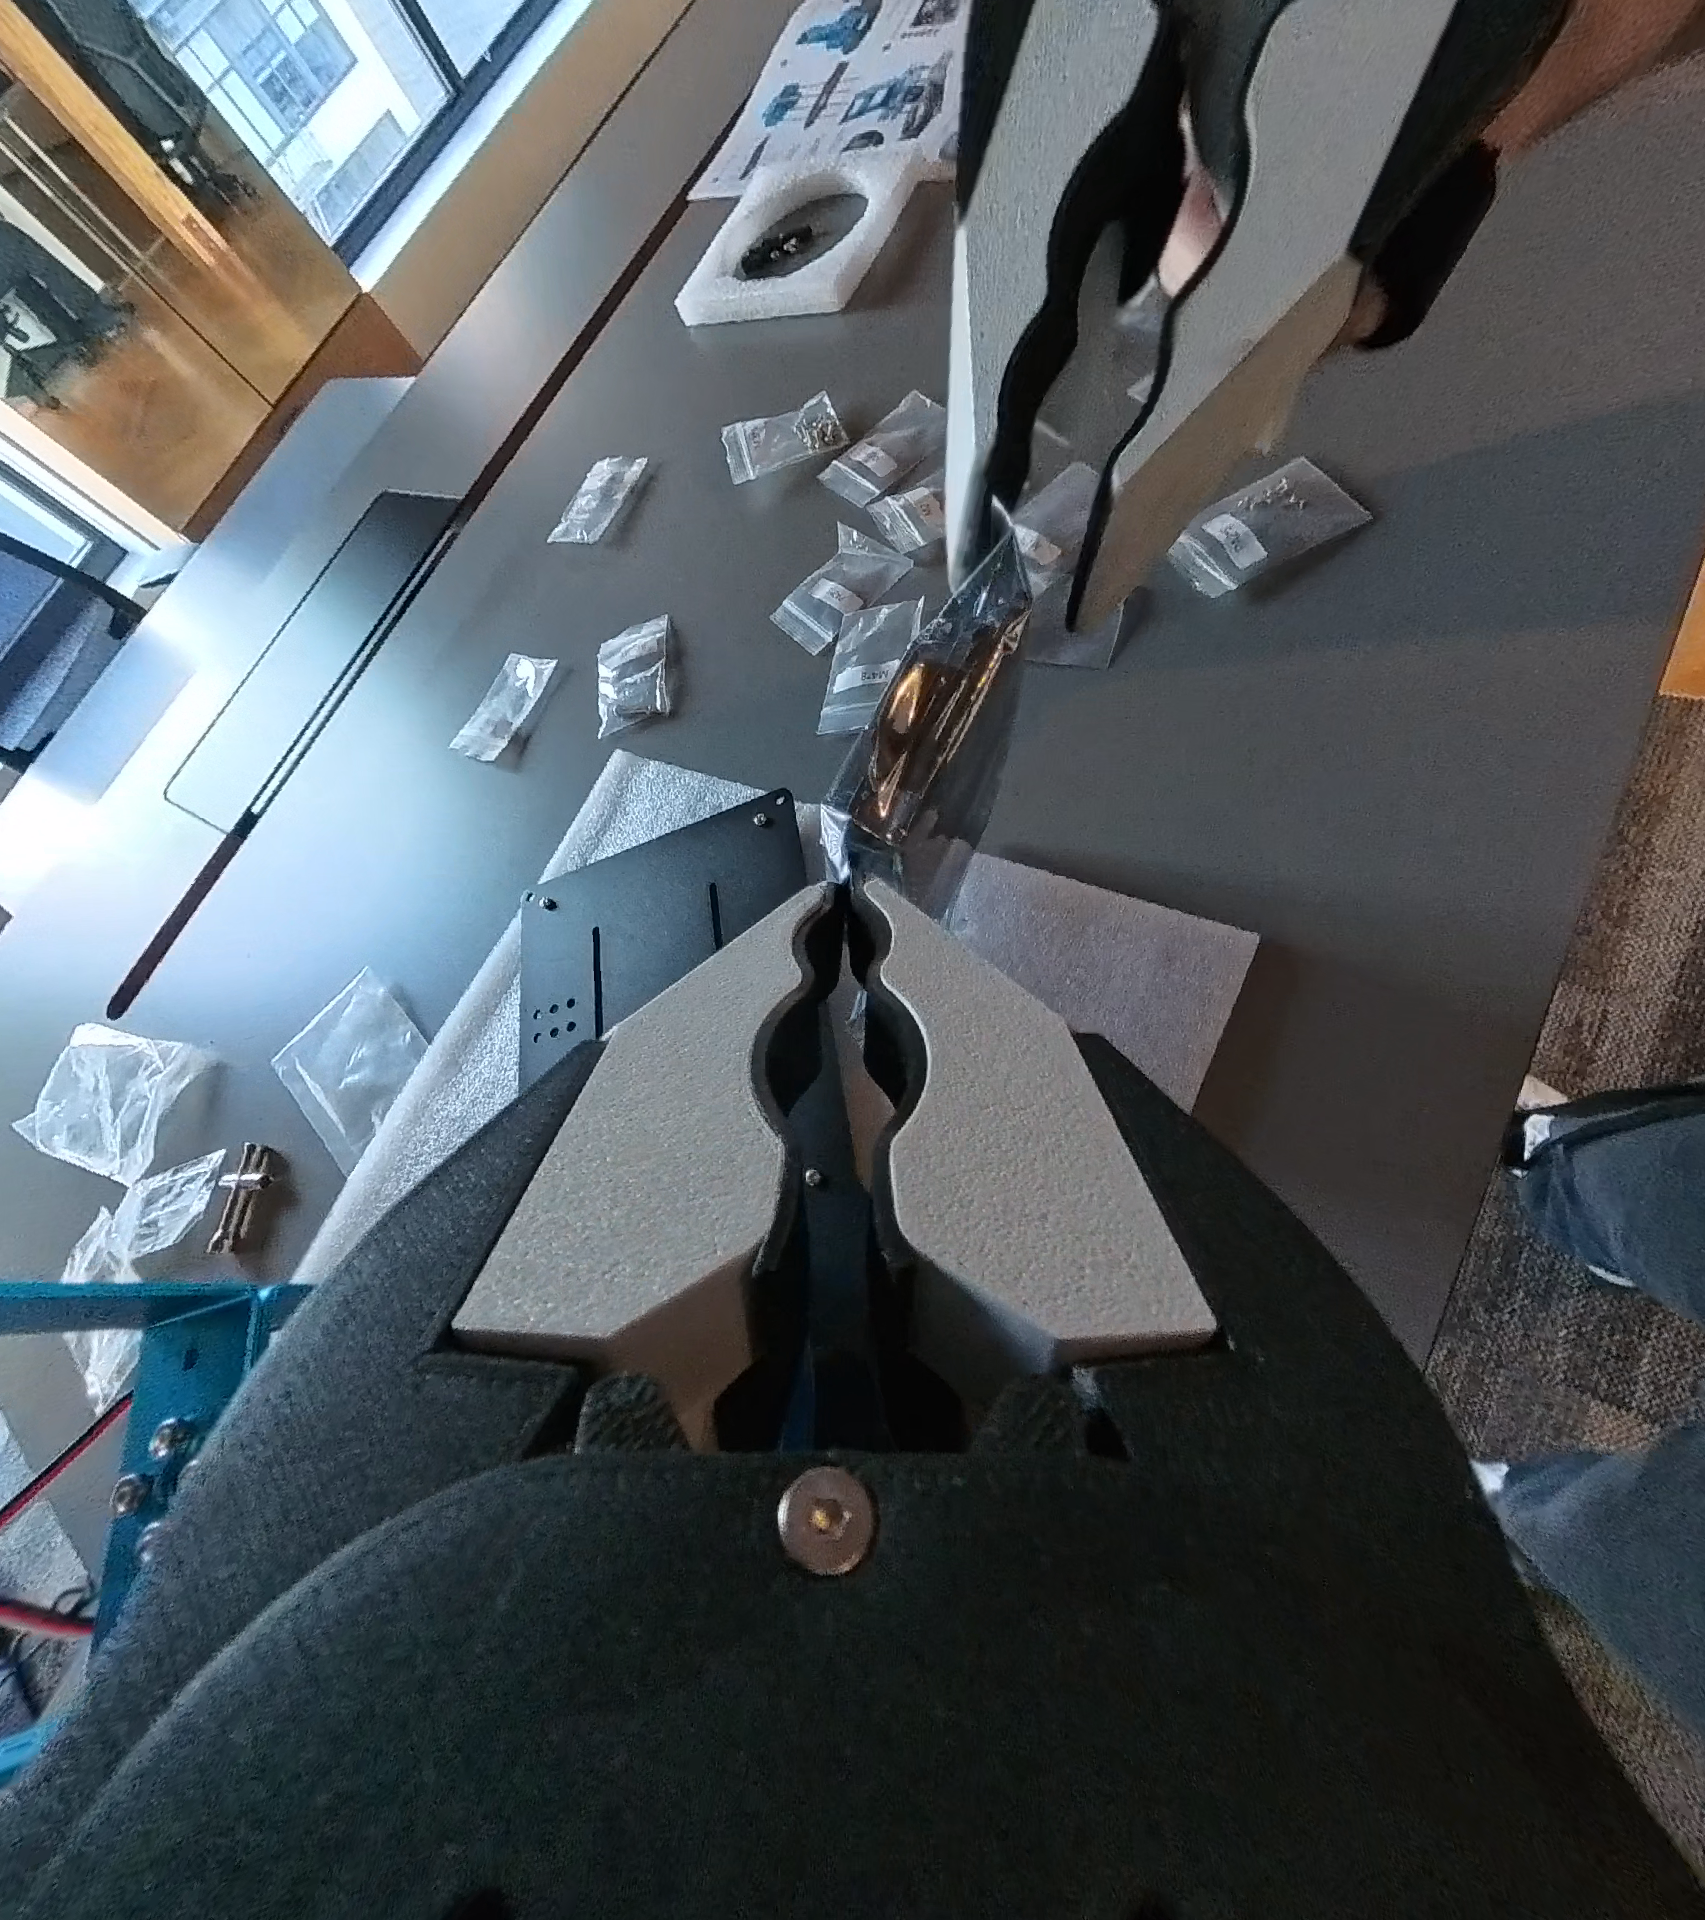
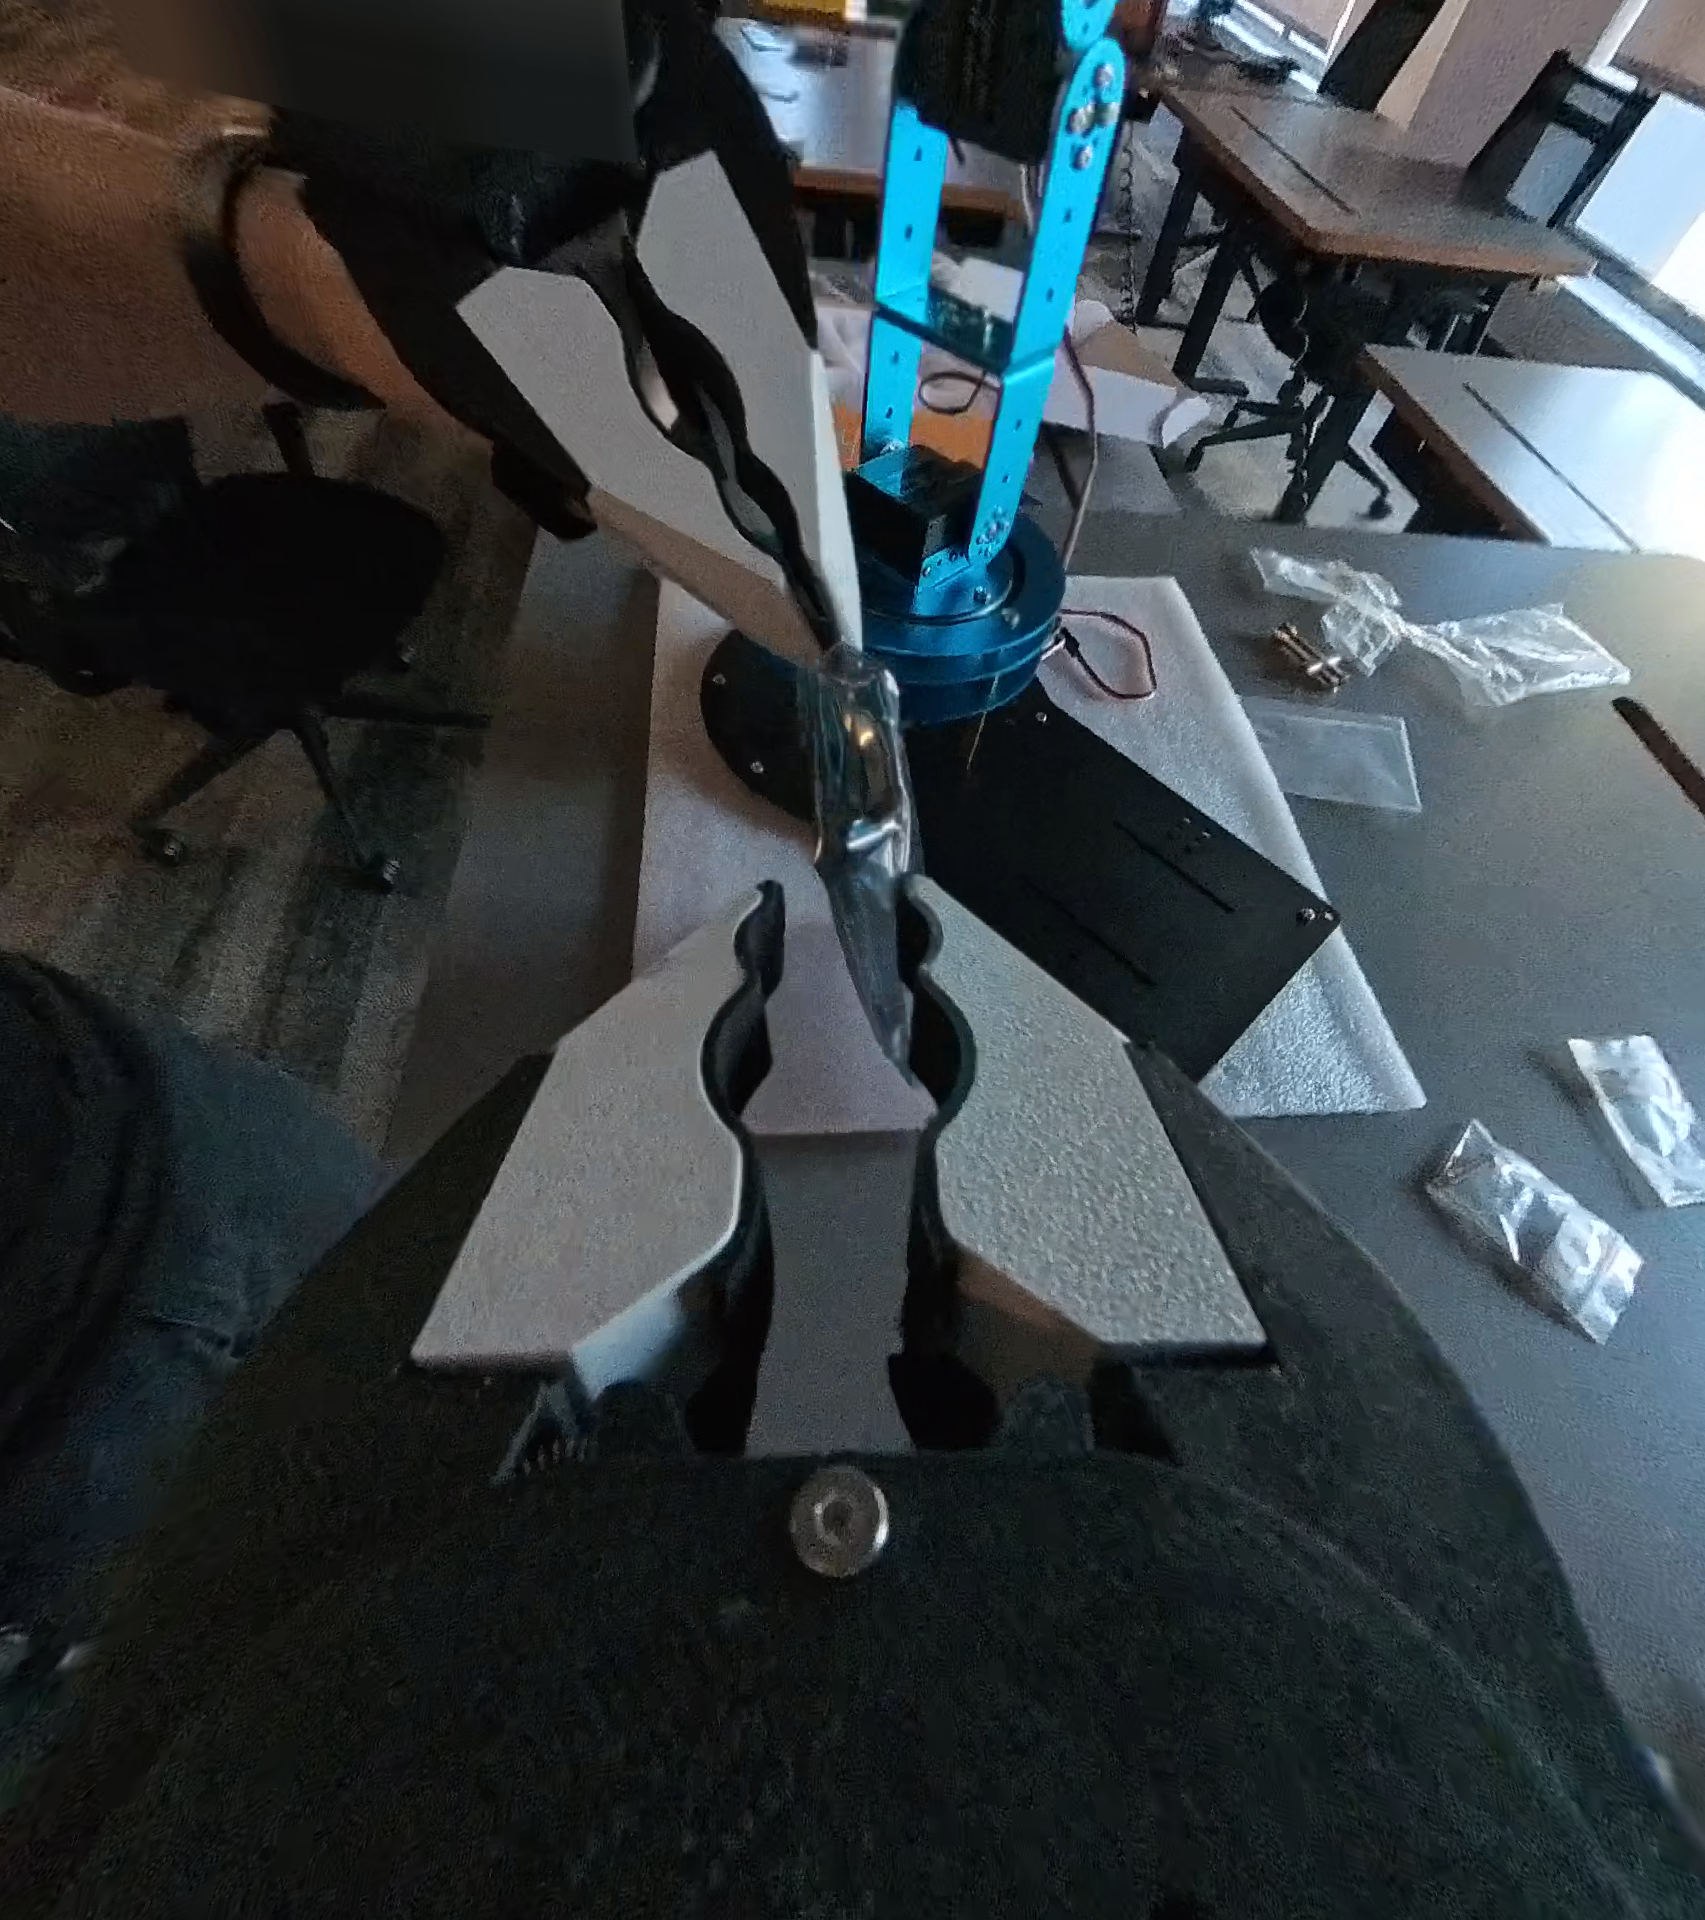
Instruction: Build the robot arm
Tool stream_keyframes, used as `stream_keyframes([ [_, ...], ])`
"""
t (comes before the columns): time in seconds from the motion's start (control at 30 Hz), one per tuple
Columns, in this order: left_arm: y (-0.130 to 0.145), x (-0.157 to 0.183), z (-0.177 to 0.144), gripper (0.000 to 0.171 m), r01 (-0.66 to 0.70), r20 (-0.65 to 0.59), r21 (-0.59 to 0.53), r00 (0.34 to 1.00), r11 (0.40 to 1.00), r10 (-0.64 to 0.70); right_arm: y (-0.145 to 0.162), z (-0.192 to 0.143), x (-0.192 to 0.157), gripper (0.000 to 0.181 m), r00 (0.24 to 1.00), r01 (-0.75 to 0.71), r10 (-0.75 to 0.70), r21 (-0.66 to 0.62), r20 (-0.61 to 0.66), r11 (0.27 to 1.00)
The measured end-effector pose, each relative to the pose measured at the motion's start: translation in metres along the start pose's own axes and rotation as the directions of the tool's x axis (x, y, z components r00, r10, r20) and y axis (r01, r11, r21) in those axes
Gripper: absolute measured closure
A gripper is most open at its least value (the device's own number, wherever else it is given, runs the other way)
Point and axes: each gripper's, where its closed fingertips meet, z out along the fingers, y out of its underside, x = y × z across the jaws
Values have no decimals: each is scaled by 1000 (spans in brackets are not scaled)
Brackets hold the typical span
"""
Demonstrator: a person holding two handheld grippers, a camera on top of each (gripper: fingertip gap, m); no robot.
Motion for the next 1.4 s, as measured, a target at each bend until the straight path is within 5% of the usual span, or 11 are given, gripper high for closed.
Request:
stream_keyframes([
  [0.27, -1, 2, 2, 171, -4, -14, -1, 1000, 1000, 4, -6, -1, 7, 180, 995, 90, -93, -123, -21, 988],
  [0.5, -4, 1, -1, 171, 95, -39, 59, 995, 994, -93, -9, -3, 13, 181, 999, -27, 25, -59, -26, 998],
  [0.6, -2, -2, 1, 171, 46, -5, 57, 999, 997, -45, -6, 1, 18, 181, 995, 67, -73, -76, -72, 995],
  [1.07, 0, -8, -1, 171, 93, 13, 67, 995, 993, -94, -16, 6, 20, 179, 999, -20, 17, -104, -34, 994],
  [1.23, -1, -6, -1, 171, 130, -3, 95, 991, 987, -130, -44, 12, 10, 181, 1000, -27, 27, 6, -8, 1000],
  [1.4, -1, -7, 0, 171, 130, 5, 90, 991, 987, -131, -28, 27, 4, 181, 1000, -13, 12, -69, -19, 998],
])
